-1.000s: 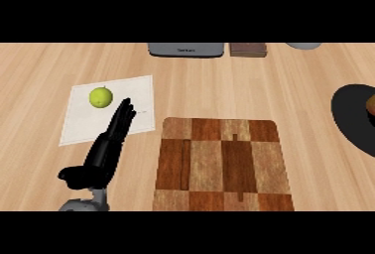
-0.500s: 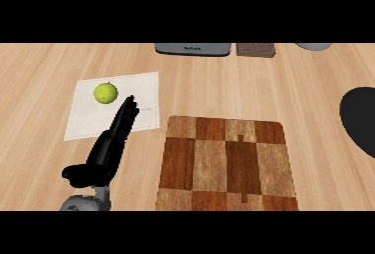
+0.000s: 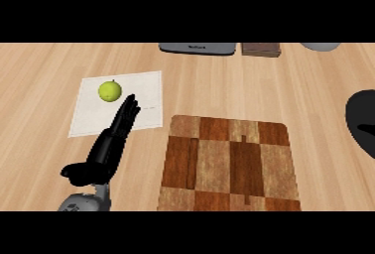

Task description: Pick the squash from the cutting board and place it in the pan

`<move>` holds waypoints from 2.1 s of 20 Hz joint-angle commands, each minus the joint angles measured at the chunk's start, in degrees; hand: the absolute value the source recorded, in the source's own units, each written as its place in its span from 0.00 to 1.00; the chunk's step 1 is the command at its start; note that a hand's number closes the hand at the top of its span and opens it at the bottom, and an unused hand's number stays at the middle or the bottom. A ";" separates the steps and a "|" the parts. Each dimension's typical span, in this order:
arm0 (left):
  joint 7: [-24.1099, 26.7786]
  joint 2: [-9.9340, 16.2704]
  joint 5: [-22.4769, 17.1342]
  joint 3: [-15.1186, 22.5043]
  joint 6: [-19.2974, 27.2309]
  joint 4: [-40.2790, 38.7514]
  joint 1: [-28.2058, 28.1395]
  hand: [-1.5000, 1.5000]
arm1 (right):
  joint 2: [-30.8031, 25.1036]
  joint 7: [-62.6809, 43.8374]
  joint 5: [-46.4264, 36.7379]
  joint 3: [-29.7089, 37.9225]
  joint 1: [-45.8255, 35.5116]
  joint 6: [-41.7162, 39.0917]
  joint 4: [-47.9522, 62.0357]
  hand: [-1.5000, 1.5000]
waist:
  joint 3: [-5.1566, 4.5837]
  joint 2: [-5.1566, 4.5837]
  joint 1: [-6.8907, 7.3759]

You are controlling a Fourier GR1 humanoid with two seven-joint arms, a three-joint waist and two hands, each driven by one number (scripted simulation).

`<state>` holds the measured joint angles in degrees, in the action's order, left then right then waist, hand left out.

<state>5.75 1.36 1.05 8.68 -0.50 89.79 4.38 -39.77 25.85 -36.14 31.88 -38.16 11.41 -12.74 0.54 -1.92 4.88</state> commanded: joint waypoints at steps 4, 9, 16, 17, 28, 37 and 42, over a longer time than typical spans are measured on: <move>1.00 -1.29 0.97 0.93 1.29 -1.04 -0.92 0.50 | 0.78 8.54 8.19 7.86 -2.03 -1.41 0.18 0.00 | 0.05 0.22 -1.40; -1.96 0.52 -0.87 -0.75 0.11 2.94 -1.60 0.50 | -3.90 11.19 14.06 13.43 0.43 -10.39 2.59 0.00 | 0.01 0.72 -1.98; -2.71 -1.08 0.14 -0.06 1.70 1.85 -0.90 0.50 | -8.24 16.26 17.49 15.64 6.74 -28.62 4.98 0.00 | -0.01 0.91 -3.43; 0.70 -0.16 -0.07 0.11 0.30 1.57 -4.10 0.50 | -10.52 13.27 18.69 16.56 4.36 -31.88 5.15 0.00 | -0.12 1.06 -2.97; 0.36 0.92 -0.64 -2.15 0.34 1.08 -3.89 0.50 | -11.77 27.41 18.11 14.13 18.29 -44.08 1.89 0.00 | -0.13 1.35 -4.13; 0.70 1.24 -0.56 -2.72 0.29 1.39 -3.21 0.50 | -9.74 30.75 18.17 12.12 21.10 -42.80 0.61 0.00 | -0.10 1.46 -3.97; -0.58 -1.23 1.67 0.48 3.38 1.81 -2.96 0.50 | -11.03 28.88 17.81 10.76 20.62 -40.30 0.41 0.00 | -0.16 1.48 -3.94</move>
<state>5.36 2.05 0.60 6.85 -0.07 91.20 1.72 -49.09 49.05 -18.35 43.14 -18.83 -22.24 -12.90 0.41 -0.50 1.08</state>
